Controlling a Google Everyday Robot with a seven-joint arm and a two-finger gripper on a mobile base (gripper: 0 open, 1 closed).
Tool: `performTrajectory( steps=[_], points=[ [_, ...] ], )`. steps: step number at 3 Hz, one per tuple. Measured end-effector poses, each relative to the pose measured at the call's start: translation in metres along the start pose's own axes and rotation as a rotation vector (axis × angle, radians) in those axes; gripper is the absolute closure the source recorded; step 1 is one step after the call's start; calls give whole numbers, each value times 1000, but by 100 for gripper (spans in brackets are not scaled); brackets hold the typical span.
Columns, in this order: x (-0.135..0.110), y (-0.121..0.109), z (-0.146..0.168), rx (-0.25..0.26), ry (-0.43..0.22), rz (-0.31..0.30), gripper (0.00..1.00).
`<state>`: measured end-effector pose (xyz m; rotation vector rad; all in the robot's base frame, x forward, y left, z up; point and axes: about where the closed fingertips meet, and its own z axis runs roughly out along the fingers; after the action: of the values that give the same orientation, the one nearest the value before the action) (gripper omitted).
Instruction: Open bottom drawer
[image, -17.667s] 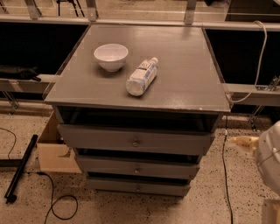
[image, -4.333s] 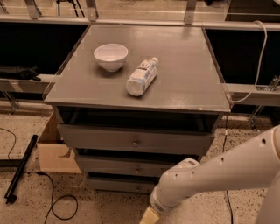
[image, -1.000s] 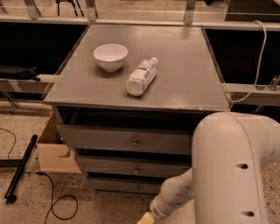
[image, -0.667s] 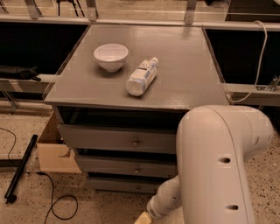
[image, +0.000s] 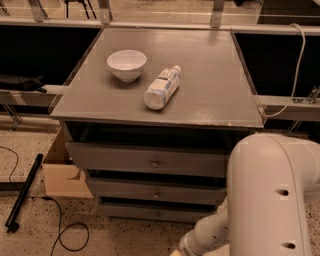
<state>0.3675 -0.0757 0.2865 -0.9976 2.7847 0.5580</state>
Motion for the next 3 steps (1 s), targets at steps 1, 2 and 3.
performTrajectory(
  steps=[1, 2, 3],
  points=[
    [2, 1, -2, -1, -8, 6, 0],
    [21, 1, -11, 13, 29, 27, 0],
    [63, 8, -39, 79, 64, 73, 0]
  ],
)
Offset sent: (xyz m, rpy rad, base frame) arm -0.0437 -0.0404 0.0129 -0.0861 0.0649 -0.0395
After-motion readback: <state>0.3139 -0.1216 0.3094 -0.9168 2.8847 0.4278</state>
